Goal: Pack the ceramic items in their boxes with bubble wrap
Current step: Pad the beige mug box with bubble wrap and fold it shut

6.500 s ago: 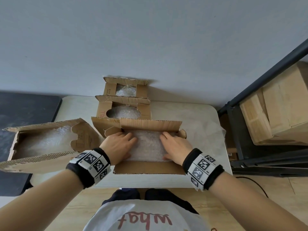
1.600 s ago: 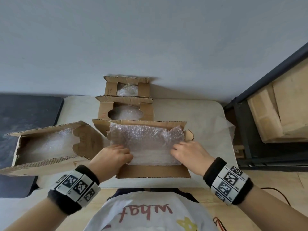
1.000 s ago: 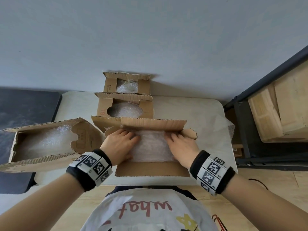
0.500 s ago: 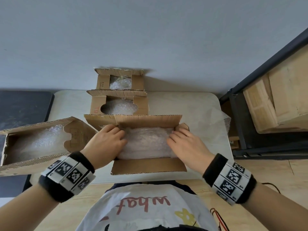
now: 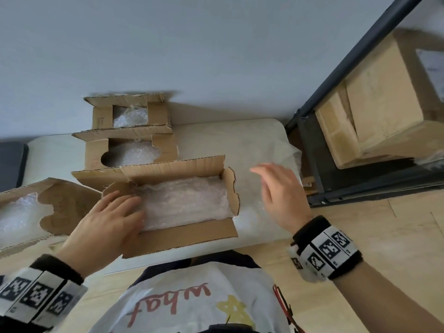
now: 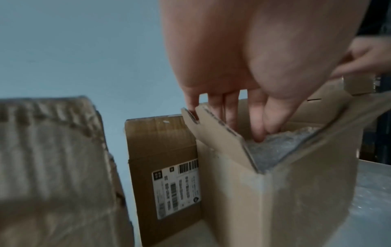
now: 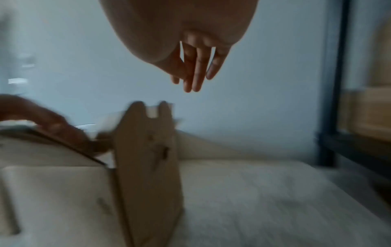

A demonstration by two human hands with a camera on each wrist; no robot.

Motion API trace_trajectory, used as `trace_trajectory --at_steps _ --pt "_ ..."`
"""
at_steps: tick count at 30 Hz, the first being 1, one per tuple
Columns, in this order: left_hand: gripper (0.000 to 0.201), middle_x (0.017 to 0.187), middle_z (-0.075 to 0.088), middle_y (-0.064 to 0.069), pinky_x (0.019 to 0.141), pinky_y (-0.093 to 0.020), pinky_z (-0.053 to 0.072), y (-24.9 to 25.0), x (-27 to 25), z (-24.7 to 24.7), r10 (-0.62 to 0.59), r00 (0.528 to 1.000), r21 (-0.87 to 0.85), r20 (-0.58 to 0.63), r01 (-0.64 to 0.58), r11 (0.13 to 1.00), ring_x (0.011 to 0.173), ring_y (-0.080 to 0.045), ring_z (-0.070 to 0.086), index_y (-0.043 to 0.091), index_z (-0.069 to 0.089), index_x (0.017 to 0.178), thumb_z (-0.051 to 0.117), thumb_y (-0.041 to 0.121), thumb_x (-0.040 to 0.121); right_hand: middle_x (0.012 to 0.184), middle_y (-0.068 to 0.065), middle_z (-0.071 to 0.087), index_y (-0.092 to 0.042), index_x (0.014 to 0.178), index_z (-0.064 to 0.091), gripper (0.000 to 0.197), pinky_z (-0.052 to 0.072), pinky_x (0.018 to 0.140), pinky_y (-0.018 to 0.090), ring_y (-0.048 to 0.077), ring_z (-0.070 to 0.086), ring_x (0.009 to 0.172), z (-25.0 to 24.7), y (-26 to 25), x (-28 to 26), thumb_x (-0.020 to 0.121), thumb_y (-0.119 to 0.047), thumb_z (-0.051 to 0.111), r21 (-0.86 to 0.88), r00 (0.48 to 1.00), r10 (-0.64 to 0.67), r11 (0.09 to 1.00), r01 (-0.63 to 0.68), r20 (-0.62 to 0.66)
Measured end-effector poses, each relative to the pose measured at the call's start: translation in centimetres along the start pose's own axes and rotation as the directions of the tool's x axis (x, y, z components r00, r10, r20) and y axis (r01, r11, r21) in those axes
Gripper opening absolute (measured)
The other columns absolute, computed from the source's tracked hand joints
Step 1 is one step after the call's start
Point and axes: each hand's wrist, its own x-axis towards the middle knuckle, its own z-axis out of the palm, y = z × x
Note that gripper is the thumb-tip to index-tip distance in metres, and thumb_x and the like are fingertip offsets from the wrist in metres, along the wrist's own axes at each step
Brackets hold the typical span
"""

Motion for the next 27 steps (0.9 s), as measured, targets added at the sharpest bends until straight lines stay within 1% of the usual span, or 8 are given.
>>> trace_trajectory --at_steps 2,4,7,9,13,20,23,27 --pt "0.052 0.088 0.067 -0.004 0.098 -0.046 0.042 0.4 -0.7 0.8 -0.034 0.997 -0.013 -0.064 0.033 0.999 0.085 -0.028 0.066 0.018 0.069 0.077 0.026 0.040 0.097 0.106 0.007 0.063 -0.008 0.110 0.062 0.023 0.047 0.083 0.030 0.022 0.059 0.100 1.3 3.5 -0.9 0.089 -0.001 0.053 0.014 0.953 0.278 0.959 -0.281 0.119" --pt "0.058 0.078 0.064 0.000 0.099 -0.043 0.038 0.7 -1.0 1.7 -0.054 0.996 0.007 -0.069 0.054 0.998 0.078 -0.028 0.065 0.019 0.068 0.072 0.024 0.045 0.099 0.121 0.006 0.058 -0.012 0.119 0.058 0.026 0.045 0.093 0.033 0.023 0.054 0.112 3.3 6.7 -2.2 0.094 -0.015 0.053 -0.089 0.833 0.440 0.895 -0.437 0.335" --pt "0.060 0.080 0.067 0.003 0.106 -0.046 0.032 0.6 -1.0 2.3 -0.022 1.000 0.045 -0.017 0.022 0.999 0.085 -0.023 0.065 0.024 0.071 0.074 0.023 0.049 0.098 0.147 0.008 0.035 -0.017 0.140 0.039 0.058 0.034 0.107 0.038 0.024 0.035 0.133 6.4 9.3 -4.3 0.089 -0.036 0.060 -0.234 0.678 0.473 0.878 -0.418 0.562" --pt "0.066 0.082 0.070 0.004 0.108 -0.048 0.027 0.3 -0.5 2.5 0.004 0.999 0.059 0.035 -0.006 0.998 0.087 -0.021 0.067 0.025 0.072 0.076 0.016 0.050 0.099 0.155 0.009 0.018 -0.021 0.147 0.026 0.080 0.029 0.110 0.040 0.025 0.022 0.141 8.2 9.7 -5.4 0.082 -0.047 0.065 -0.263 0.635 0.471 0.879 -0.398 0.612" --pt "0.071 0.080 0.071 0.006 0.108 -0.047 0.025 0.2 0.5 2.3 0.033 0.997 0.057 0.069 -0.037 0.998 0.084 -0.017 0.069 0.025 0.072 0.077 0.010 0.050 0.099 0.158 0.008 0.007 -0.027 0.149 0.019 0.092 0.027 0.112 0.041 0.026 0.014 0.144 10.1 10.0 -6.7 0.076 -0.050 0.070 -0.274 0.657 0.474 0.879 -0.390 0.586" --pt "0.072 0.079 0.071 0.009 0.105 -0.044 0.024 0.4 1.0 1.8 0.065 0.997 0.053 0.043 -0.068 0.996 0.081 -0.013 0.070 0.027 0.073 0.076 0.009 0.051 0.099 0.145 0.004 0.041 -0.015 0.128 0.057 0.032 0.039 0.102 0.036 0.023 0.043 0.129 9.9 11.2 -6.3 0.096 -0.019 0.050 -0.124 0.772 0.493 0.864 -0.487 0.402" --pt "0.071 0.077 0.069 0.010 0.103 -0.042 0.027 0.4 1.1 1.5 0.067 0.997 0.025 0.032 -0.068 0.997 0.077 -0.013 0.069 0.028 0.072 0.074 0.009 0.051 0.099 0.117 0.011 0.063 -0.008 0.115 0.062 0.024 0.047 0.088 0.034 0.029 0.059 0.107 8.4 11.9 -5.1 0.097 -0.018 0.049 0.026 0.743 0.605 0.770 -0.637 0.285" --pt "0.063 0.077 0.065 0.009 0.083 -0.039 0.050 0.5 1.4 0.4 -0.051 0.997 -0.131 0.066 0.059 0.990 0.074 -0.020 0.067 0.023 0.067 0.071 0.019 0.058 0.094 0.103 0.009 0.065 -0.010 0.107 0.061 0.017 0.047 0.086 0.035 0.024 0.060 0.099 3.7 11.9 -2.6 0.097 -0.016 0.049 0.319 0.708 0.695 0.648 -0.692 0.124"
